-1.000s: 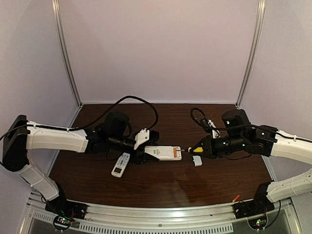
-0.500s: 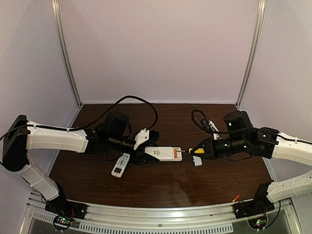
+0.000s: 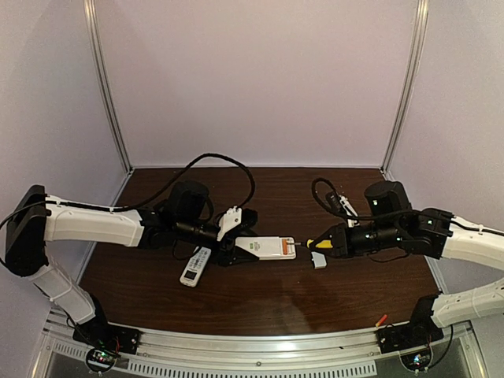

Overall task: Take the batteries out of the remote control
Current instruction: Remove the battery from the remote control without the battery cover.

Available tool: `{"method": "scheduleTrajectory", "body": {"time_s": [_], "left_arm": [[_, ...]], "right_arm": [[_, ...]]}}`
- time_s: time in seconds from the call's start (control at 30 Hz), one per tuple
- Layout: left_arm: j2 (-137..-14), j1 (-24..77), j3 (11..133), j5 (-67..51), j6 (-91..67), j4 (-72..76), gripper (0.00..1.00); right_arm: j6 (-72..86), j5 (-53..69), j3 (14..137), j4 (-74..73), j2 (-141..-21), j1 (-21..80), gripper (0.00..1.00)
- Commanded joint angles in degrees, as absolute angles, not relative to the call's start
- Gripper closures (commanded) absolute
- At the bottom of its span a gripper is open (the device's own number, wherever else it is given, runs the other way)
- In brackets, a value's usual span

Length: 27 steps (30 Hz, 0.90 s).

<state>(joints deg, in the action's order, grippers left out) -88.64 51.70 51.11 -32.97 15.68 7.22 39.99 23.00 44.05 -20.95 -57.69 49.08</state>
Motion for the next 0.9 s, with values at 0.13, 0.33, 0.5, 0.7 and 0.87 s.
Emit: {"method": "scheduleTrajectory", "body": {"time_s": [0.13, 0.33, 0.5, 0.7, 0.87], "left_arm": [[-89.0, 52.5, 51.8, -37.9, 12.7, 15.1, 1.00], [-89.1, 52.5, 51.7, -39.2, 10.5, 15.6, 1.00], [-89.3, 52.5, 51.5, -40.1, 8.6, 16.4, 1.00], [-89.4, 52.4, 51.3, -39.7, 7.3, 16.5, 1.00], [-90.0, 52.4, 51.4, -39.7, 5.8, 16.4, 1.00]], "right_arm": [[37.3, 23.2, 42.8, -15.0, -55.5, 49.3, 1.00], [37.2, 23.3, 41.8, -13.9, -54.3, 49.3, 1.00], [36.9, 23.4, 41.2, -13.5, -53.6, 49.3, 1.00], [37.0, 23.1, 40.7, -13.3, -53.2, 49.3, 1.00], [37.3, 23.1, 40.5, -12.5, -52.8, 49.3, 1.00]]}}
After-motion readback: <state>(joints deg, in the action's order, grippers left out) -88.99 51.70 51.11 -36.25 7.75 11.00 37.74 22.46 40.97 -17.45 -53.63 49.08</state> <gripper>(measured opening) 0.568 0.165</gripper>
